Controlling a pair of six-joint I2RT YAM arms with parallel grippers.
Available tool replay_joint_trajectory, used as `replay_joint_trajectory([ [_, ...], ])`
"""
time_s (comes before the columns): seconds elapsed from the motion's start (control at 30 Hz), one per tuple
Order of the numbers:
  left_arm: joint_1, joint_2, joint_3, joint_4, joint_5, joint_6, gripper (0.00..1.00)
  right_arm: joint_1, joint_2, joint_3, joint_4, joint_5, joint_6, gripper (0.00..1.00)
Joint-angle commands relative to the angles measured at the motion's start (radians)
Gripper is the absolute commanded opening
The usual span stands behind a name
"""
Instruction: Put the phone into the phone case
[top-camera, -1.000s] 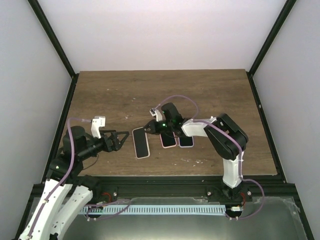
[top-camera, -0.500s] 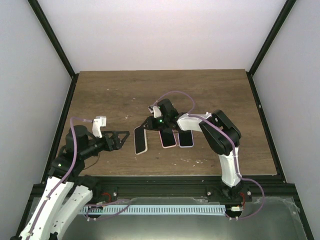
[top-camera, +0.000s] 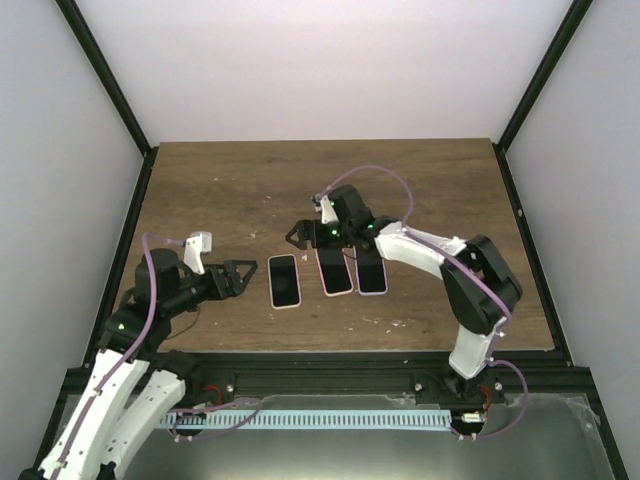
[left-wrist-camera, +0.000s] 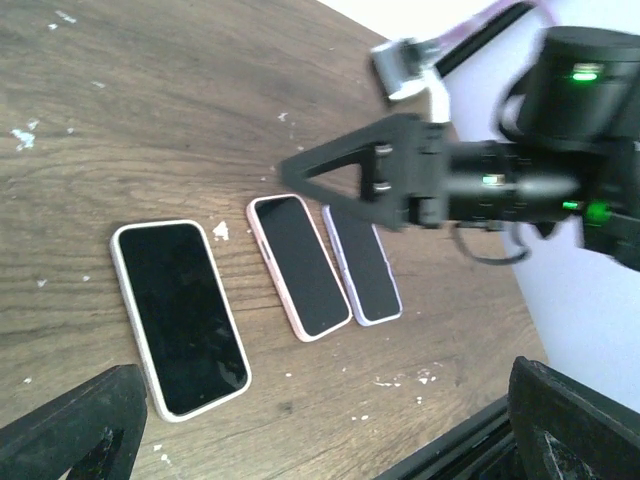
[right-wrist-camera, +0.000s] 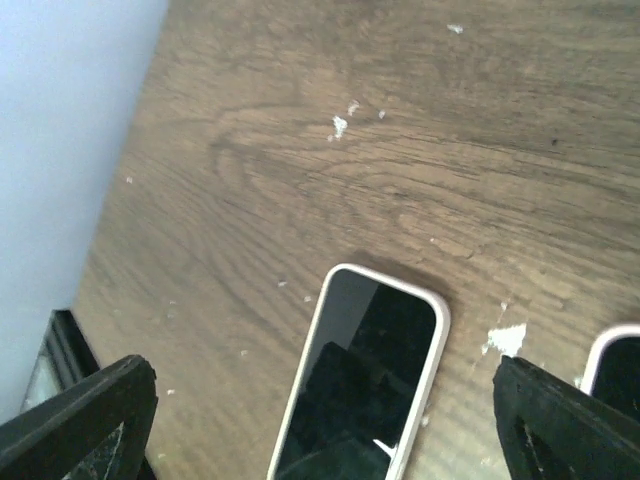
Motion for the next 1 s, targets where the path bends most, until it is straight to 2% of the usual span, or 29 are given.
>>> replay_joint_trajectory([
  [0.0,0.003,0.008,0.056,-0.055,-0.072,-0.015,1.0,-0.008,-0.17,-0.05,-0.081,0.076,-0.025,0.99],
  [0.27,0.003,-0.008,0.158,-0.086,-0.143,-0.002,1.0,-0.009,-0.526,-0.166,-0.211,0.222,-0.025,1.0],
  [0.53,0.004,-0.015,0.231,-0.108,-0.147,-0.006,1.0,-0.008,-0.865,-0.211,-0.356,0.316,-0.024,1.0],
  [0.7,0.003,-0.043,0.286,-0.099,-0.143,0.006,1.0,-0.008,-0.984,-0.206,-0.438,0.346,-0.003,1.0],
  [0.97,0.003,-0.085,0.324,-0.097,-0.164,0.039,1.0,-0.008,-1.064,-0.172,-0.501,0.369,0.043,1.0],
])
